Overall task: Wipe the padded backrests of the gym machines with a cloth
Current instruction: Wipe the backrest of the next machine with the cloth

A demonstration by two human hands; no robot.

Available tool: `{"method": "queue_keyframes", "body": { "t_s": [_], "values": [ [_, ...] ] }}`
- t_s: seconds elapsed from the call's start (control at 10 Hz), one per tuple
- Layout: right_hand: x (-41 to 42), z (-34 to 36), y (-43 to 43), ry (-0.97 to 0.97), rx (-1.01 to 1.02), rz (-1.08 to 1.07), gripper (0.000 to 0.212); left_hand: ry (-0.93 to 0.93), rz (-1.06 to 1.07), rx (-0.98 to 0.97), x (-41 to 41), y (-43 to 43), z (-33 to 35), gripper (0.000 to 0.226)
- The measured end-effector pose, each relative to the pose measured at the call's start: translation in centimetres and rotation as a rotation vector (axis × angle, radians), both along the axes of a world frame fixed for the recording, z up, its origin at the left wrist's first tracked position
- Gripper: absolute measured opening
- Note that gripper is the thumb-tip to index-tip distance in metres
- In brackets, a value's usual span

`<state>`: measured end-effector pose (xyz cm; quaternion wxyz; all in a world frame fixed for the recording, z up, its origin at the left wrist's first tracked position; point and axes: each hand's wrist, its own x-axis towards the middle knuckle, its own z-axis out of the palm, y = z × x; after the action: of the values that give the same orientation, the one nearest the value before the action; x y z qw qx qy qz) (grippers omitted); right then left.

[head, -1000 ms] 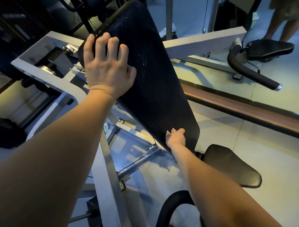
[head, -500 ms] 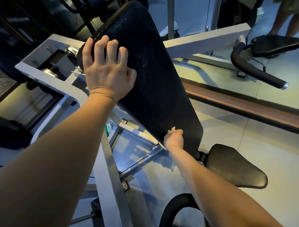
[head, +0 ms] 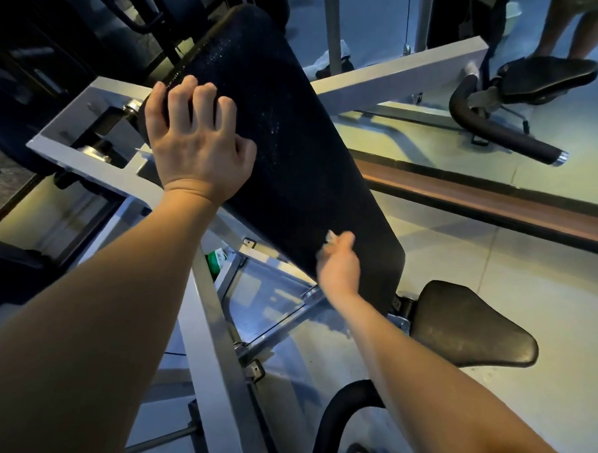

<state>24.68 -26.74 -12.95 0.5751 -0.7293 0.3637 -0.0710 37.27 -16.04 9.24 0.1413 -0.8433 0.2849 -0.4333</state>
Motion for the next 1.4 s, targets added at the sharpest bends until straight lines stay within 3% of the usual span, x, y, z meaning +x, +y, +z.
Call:
{"method": "queue_keyframes", "body": {
  "t_s": [0.1,0.2,0.3,0.4,0.5,0.6,0.7,0.8,0.9,1.0,1.1,1.3,1.4],
  "values": [
    [-1.0,-3.0,-2.6,0.192,0.108,-0.087,0.015,-0.012,-0.015,-0.006,0.1,0.0,-0.2,0.036],
    [0.0,-3.0,-3.7,0.017,0.486,-0.221,0.024,-0.028,-0.024,-0.004,0.2,0.1,-0.2,0.035],
    [0.7,-3.9,-3.6,0.147,0.562,-0.33,0.026,-0.024,-0.016,0.002,0.2,0.0,-0.2,0.035],
    [0.0,-4.8,-3.4,0.299,0.337,-0.283,0.021,-0.029,-0.022,-0.004,0.2,0.1,-0.3,0.034],
    [-0.2,-4.5,-3.0,0.275,0.104,-0.145,0.03,-0.018,-0.024,0.003,0.3,0.1,-0.3,0.035],
    [-0.2,-4.3,-2.0,0.223,0.026,-0.051,0.047,-0.036,-0.025,0.001,0.4,0.1,-0.3,0.034],
    [-1.0,-4.9,-2.3,0.191,-0.016,0.061,0.034,-0.04,-0.023,-0.004,0.4,0.1,-0.4,0.034],
    [-1.4,-5.7,-3.2,0.326,0.069,-0.035,0.036,-0.027,-0.024,-0.005,0.4,0.2,-0.4,0.035],
    [-1.2,-6.0,-2.4,0.485,0.127,0.004,0.038,-0.058,-0.032,0.0,0.5,0.3,-0.5,0.033],
    [-0.7,-3.7,-1.2,0.447,0.17,-0.028,0.021,-0.047,-0.033,0.005,0.5,0.1,-0.5,0.034],
    [-0.4,-0.6,0.0,0.286,0.13,-0.027,0.022,-0.023,-0.011,0.006,0.4,0.0,-0.4,0.035],
    [1.3,9.0,5.0,-0.269,0.127,0.063,0.011,0.043,0.026,0.003,-0.3,-0.1,0.0,0.037],
    [0.5,8.8,3.8,-0.322,0.107,0.044,0.019,0.045,0.017,-0.007,-0.4,-0.1,0.1,0.038]
  ]
}}
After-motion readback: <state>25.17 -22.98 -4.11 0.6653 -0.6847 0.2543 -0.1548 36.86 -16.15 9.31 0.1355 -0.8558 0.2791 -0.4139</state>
